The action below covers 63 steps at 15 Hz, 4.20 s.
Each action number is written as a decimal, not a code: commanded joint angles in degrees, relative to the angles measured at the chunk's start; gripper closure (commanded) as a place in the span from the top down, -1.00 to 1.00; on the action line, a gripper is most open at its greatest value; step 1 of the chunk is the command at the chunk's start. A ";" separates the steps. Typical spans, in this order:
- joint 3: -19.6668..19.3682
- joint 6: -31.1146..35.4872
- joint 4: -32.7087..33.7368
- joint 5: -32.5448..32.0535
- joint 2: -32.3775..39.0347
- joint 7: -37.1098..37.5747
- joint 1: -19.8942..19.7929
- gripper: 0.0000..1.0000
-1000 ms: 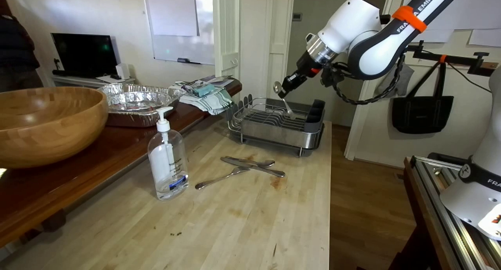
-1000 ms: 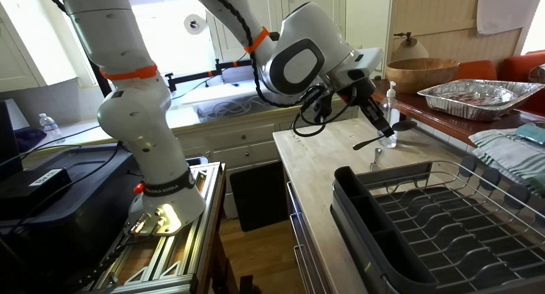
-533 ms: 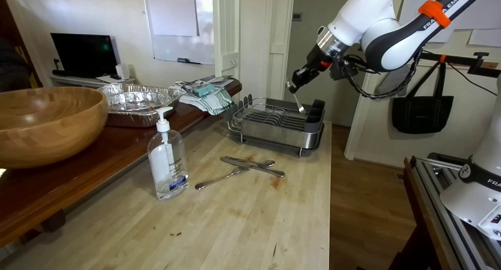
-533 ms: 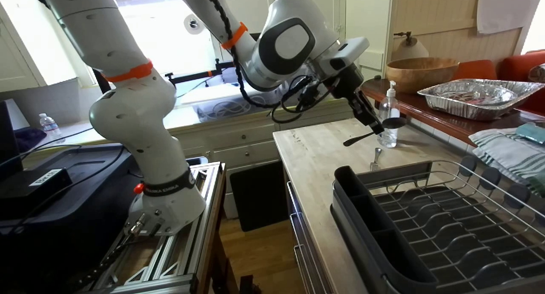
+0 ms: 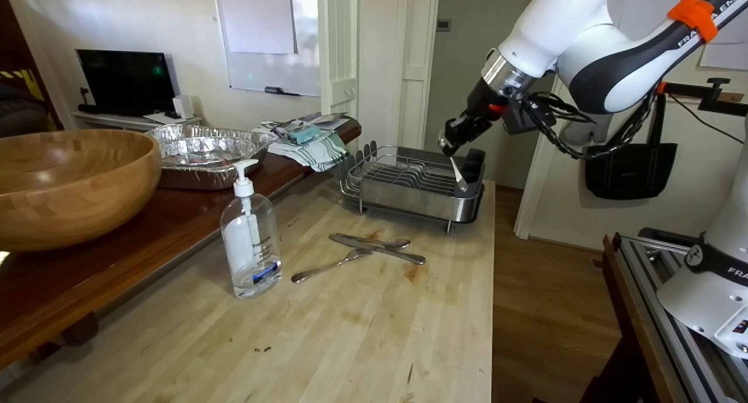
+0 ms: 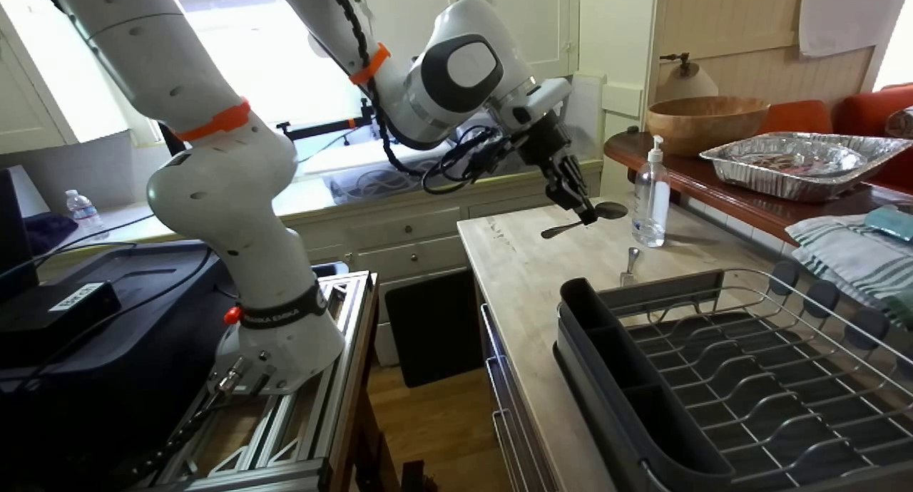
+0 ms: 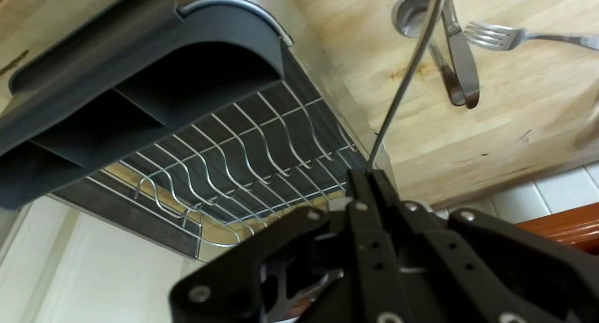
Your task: Put one silver spoon on the dishrack.
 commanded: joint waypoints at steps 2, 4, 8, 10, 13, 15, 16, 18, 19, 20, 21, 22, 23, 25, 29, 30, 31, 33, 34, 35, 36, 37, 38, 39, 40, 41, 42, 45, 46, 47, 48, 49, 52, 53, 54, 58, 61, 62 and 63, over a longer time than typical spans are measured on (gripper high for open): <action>2.48 -1.79 -3.18 -2.76 -3.79 7.35 -2.96 -0.97; 2.56 -1.17 -3.77 -3.42 -4.42 8.25 -4.20 -0.97; 2.58 -1.15 -3.43 -5.14 -5.04 8.29 -6.90 -0.97; 2.56 -1.59 -2.67 -5.79 -4.76 7.47 -7.82 -0.97; 2.46 -1.34 -1.26 -6.64 -3.19 6.63 -9.04 -0.97; 2.79 -1.42 -0.41 -7.71 -2.72 6.95 -9.96 -0.97; 2.90 -1.32 -0.01 -8.37 -2.45 6.95 -10.35 -0.97; 2.58 -1.83 0.51 -8.36 -1.95 6.34 -10.63 -0.97; 2.44 -2.16 0.50 -8.12 -1.93 6.00 -10.71 -0.97; 2.23 -2.49 0.48 -7.66 -1.85 5.49 -10.72 -0.97; 2.19 -2.90 0.66 -7.45 -1.55 5.11 -10.80 -0.97; 2.12 -3.47 1.02 -7.32 -1.06 4.66 -10.86 -0.97; 2.08 -3.87 1.37 -7.46 -0.67 4.53 -11.00 -0.97; 2.01 -4.27 2.03 -7.63 0.10 4.20 -11.25 -0.97; 1.82 -5.39 3.27 -7.41 1.13 3.31 -11.98 -0.97; 1.73 -5.75 3.68 -7.26 1.72 3.14 -12.16 -0.97; 1.69 -6.06 4.03 -7.18 2.19 2.94 -12.30 -0.97; 1.84 -7.09 5.02 -7.27 3.31 2.85 -12.57 -0.97; 1.87 -7.55 5.51 -7.30 3.83 2.84 -12.70 -0.97; 1.95 -8.26 6.00 -7.43 4.25 3.08 -12.86 -0.97; 2.04 -8.98 6.52 -7.59 4.62 3.36 -12.96 -0.97; 2.15 -9.65 7.00 -7.69 5.08 3.52 -13.04 -0.97; 2.29 -10.38 7.53 -7.87 5.48 3.80 -13.10 -0.97; 2.36 -11.05 8.06 -7.95 5.96 3.91 -13.07 -0.97; 2.53 -11.95 8.64 -8.09 6.42 4.18 -13.02 -0.97; 2.66 -12.43 9.13 -8.23 6.88 4.30 -12.93 -0.97; 2.93 -13.35 9.69 -8.46 7.33 4.64 -12.85 -0.97; 3.88 -15.47 11.24 -8.83 8.80 5.14 -12.55 -0.97; 4.24 -16.09 11.73 -8.94 9.29 5.29 -12.47 -0.97; 4.69 -16.81 12.28 -9.34 9.78 5.80 -12.39 -0.97; 5.08 -17.45 12.76 -9.76 10.27 6.28 -12.37 -0.97; 2.68 -18.64 13.35 -10.46 10.73 6.99 -9.43 -0.97; 2.22 -21.41 14.89 -11.91 12.12 8.92 -7.34 -0.97; 2.09 -22.37 15.48 -12.46 12.63 9.58 -6.56 -0.97; 1.95 -23.08 15.93 -12.64 13.19 9.80 -5.80 -0.97; 2.33 -27.00 17.18 -12.76 14.91 11.21 -2.43 -0.97; 2.41 -29.85 17.79 -12.92 15.86 12.67 -0.14 -0.97; 2.34 -30.56 17.89 -12.77 16.04 12.87 0.44 -0.97; 2.32 -31.53 18.00 -12.91 16.24 13.35 0.95 -0.97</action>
